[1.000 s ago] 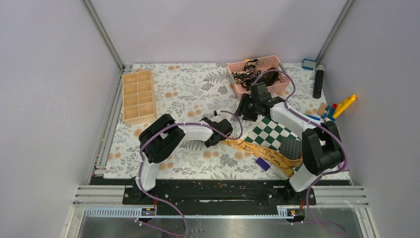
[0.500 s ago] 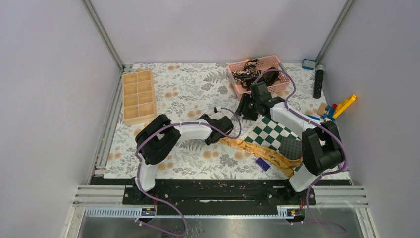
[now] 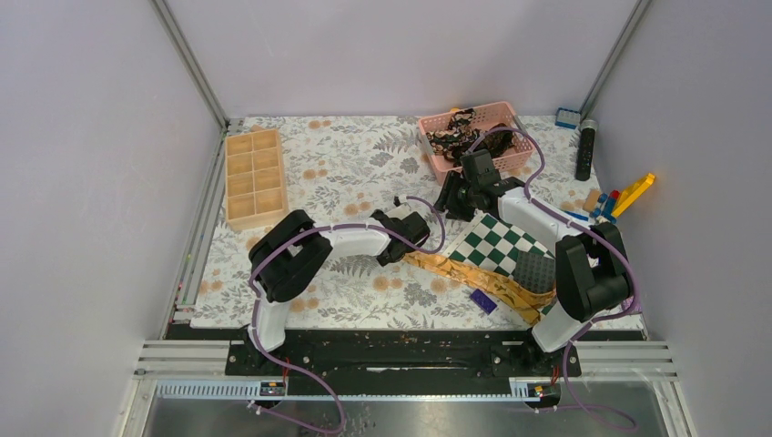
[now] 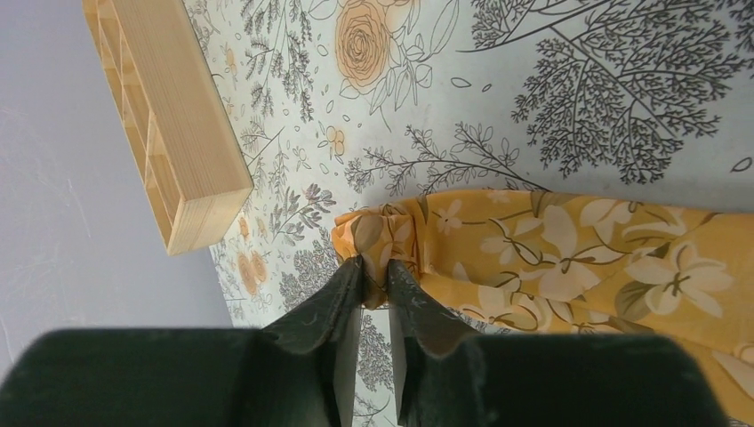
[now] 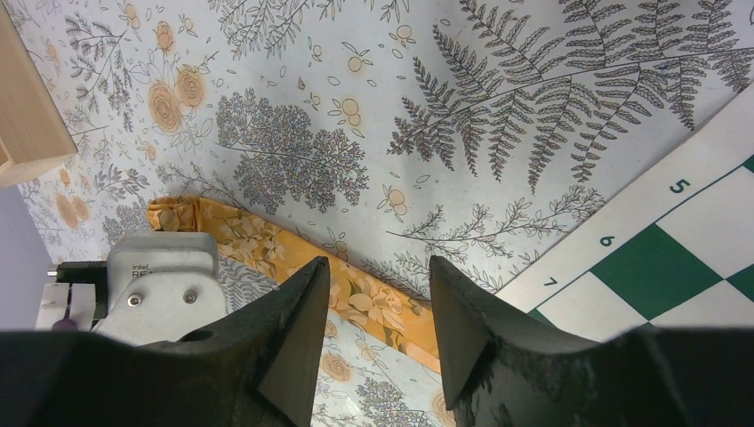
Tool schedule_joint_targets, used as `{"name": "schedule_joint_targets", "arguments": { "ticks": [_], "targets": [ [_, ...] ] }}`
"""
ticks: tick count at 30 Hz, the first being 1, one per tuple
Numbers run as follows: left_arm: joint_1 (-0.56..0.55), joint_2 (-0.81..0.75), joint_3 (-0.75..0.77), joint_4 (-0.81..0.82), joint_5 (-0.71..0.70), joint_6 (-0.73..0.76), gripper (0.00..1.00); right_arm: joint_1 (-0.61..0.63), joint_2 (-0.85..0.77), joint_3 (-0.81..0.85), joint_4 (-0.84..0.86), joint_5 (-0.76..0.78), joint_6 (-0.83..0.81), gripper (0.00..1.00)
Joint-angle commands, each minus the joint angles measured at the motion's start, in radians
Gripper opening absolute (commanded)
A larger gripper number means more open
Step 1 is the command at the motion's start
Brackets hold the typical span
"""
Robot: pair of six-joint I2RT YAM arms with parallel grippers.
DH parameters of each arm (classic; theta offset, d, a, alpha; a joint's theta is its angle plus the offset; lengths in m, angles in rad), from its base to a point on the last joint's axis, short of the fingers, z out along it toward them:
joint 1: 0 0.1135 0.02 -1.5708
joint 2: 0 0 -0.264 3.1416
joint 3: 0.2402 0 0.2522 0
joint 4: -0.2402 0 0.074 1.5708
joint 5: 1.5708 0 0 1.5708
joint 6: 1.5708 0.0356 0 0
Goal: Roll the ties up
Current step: Roll the tie at the center of the board.
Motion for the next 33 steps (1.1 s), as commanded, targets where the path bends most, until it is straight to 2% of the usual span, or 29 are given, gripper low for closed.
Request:
{"name": "schedule_joint_targets", "arguments": {
  "ticks": [1, 6, 15, 30, 33],
  "targets": [
    [-0.006, -0.046, 0.037, 0.015, 0.026, -0.030, 0.15, 0.000, -0.005, 0.016, 0.007, -0.018, -0.006, 0.52],
    [-0.007, -0.046, 0.030, 0.017, 0.037, -0.031, 0.00, -0.001, -0.007, 0.007, 0.020, -0.025, -0.001, 0.50],
    [-0.006, -0.055, -0.008, 0.048, 0.114, -0.037, 0.00, 0.000, -0.007, 0.004, 0.024, -0.025, 0.001, 0.50],
    [0.005, -0.065, -0.022, 0.069, 0.218, -0.053, 0.16, 0.000, -0.003, 0.004, 0.025, -0.023, 0.001, 0.52],
    [0.012, -0.067, -0.024, 0.069, 0.225, -0.056, 0.22, 0.000, -0.002, 0.006, 0.023, -0.023, 0.002, 0.52]
  ]
}}
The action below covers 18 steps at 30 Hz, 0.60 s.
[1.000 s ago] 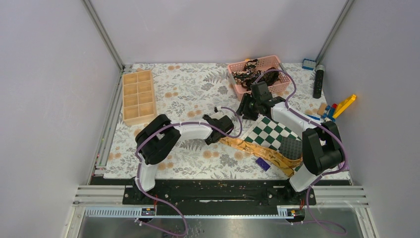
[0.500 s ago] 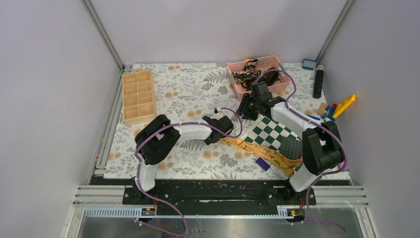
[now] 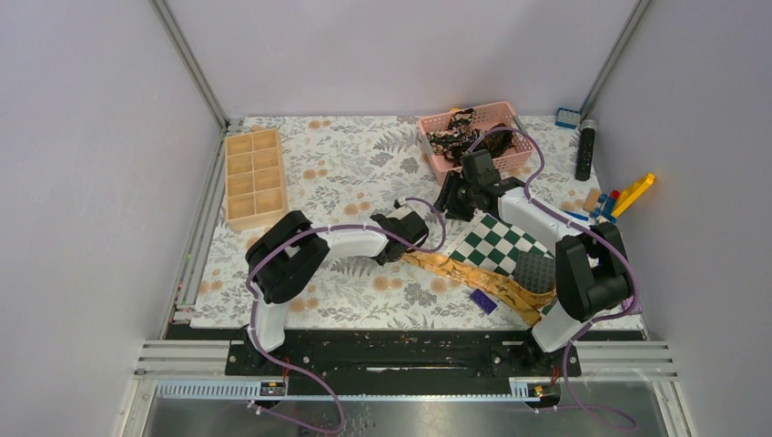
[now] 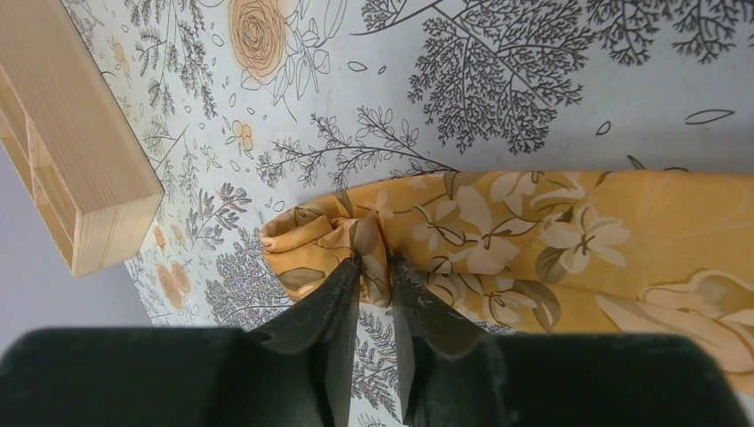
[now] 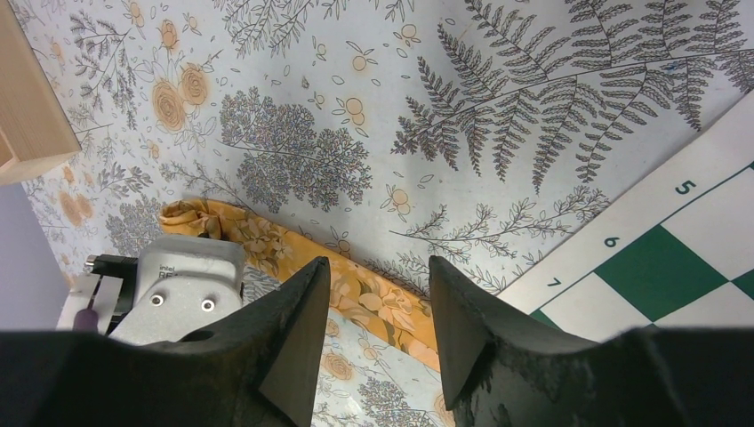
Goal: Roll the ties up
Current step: Roll the tie at the center of the board.
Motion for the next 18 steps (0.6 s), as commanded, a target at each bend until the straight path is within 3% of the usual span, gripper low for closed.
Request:
{"name": "schedule_joint_targets", "arguments": {
  "ticks": [1, 10, 18],
  "targets": [
    [0.011, -0.051, -0.001, 0.028, 0.041, -0.023, 0.23, 0.000, -0.003, 0.004, 0.019, -0.015, 0.002, 0.52],
    [0.037, -0.084, -0.003, 0.036, 0.061, -0.037, 0.20, 0.000, -0.008, 0.003, 0.020, -0.016, -0.001, 0.52],
    [0.050, -0.124, 0.016, 0.025, 0.072, -0.036, 0.33, 0.000, -0.017, 0.010, 0.018, -0.019, -0.006, 0.53]
  ]
}}
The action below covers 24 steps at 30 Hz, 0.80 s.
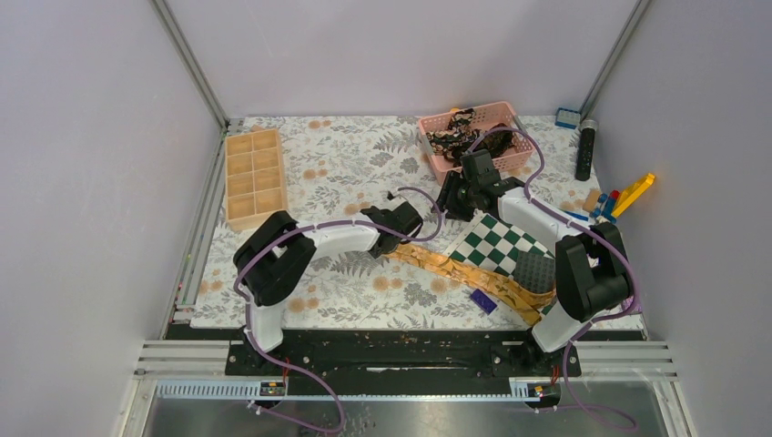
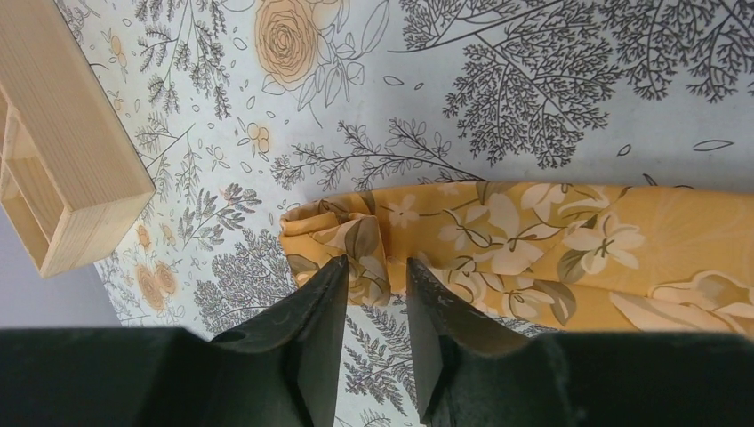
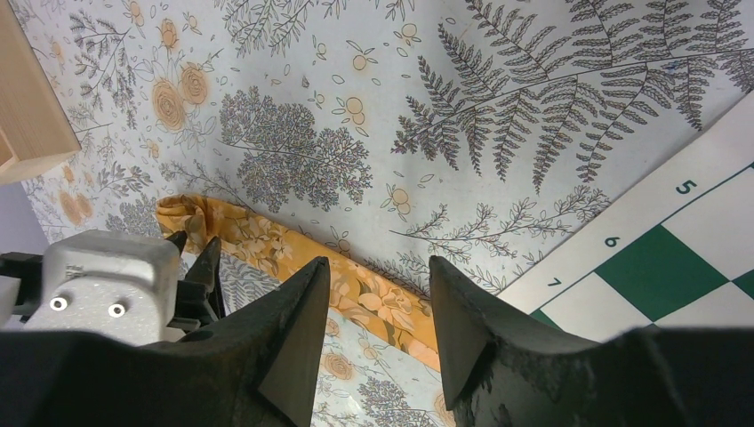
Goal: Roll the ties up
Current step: Roll the tie at the center of the board.
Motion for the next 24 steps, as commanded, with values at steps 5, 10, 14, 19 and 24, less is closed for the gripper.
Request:
{"name": "schedule_joint_targets", "arguments": {
  "ticks": [5, 10, 14, 19, 24],
  "targets": [
    [0.012, -0.078, 0.038, 0.004, 0.041, -0.017, 0.35, -0.001, -0.017, 0.018, 0.015, -0.021, -0.003, 0.53],
    [0.012, -0.093, 0.047, -0.003, 0.049, -0.018, 0.36, 0.000, -0.019, 0.014, 0.015, -0.018, -0.005, 0.53],
    [0.012, -0.109, 0.059, -0.012, 0.052, -0.018, 0.36, -0.002, -0.020, 0.015, 0.016, -0.017, -0.005, 0.53],
    [0.013, -0.144, 0.081, -0.029, 0.054, -0.014, 0.36, -0.003, -0.019, 0.017, 0.016, -0.016, -0.003, 0.53],
    [0.049, -0.224, 0.083, -0.027, 0.088, -0.036, 0.36, -0.001, -0.006, 0.019, 0.026, -0.040, 0.031, 0.53]
  ]
}}
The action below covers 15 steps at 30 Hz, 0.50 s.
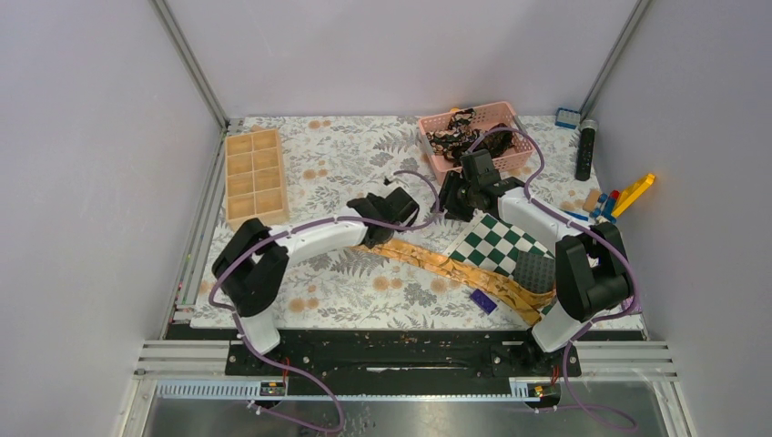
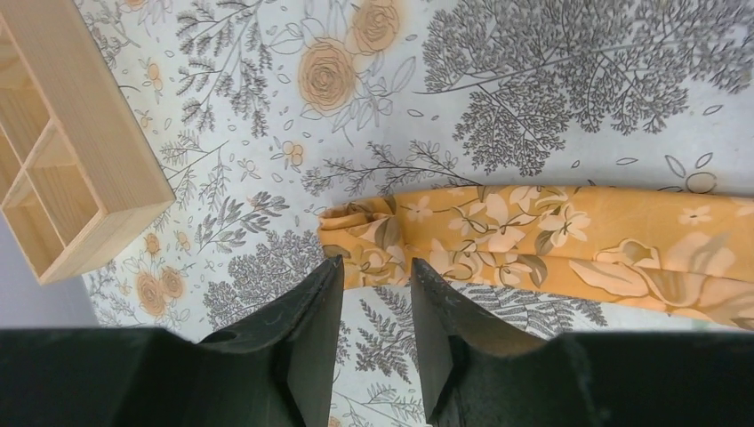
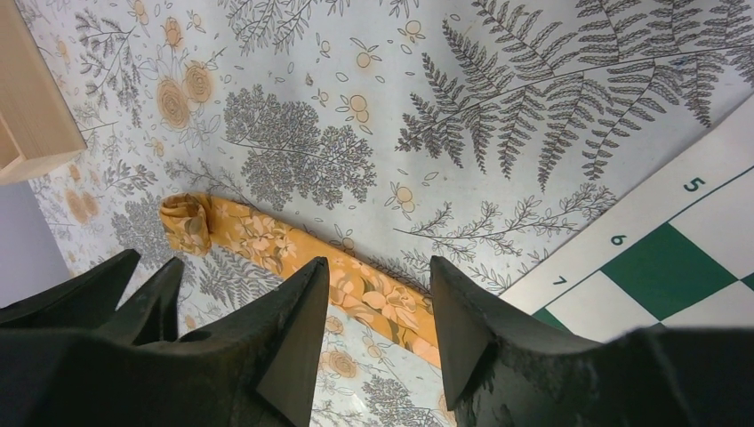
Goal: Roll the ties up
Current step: Roll the tie at the center of the board.
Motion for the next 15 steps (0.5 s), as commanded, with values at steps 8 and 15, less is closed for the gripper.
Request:
{"name": "schedule_joint_targets", "arguments": {
  "ticks": [8, 15],
  "targets": [
    [0.261, -0.304, -0.145, 0.161, 0.270, -0.191, 0.37, 0.061, 0.057, 0.033, 0.170, -0.182, 0.148, 0.60],
    [0.437, -0.448, -0.341, 0.296, 0.414, -0.308, 0.37, 0.188, 0.186, 0.241, 0.101, -0.206, 0.033, 0.57]
  ]
}}
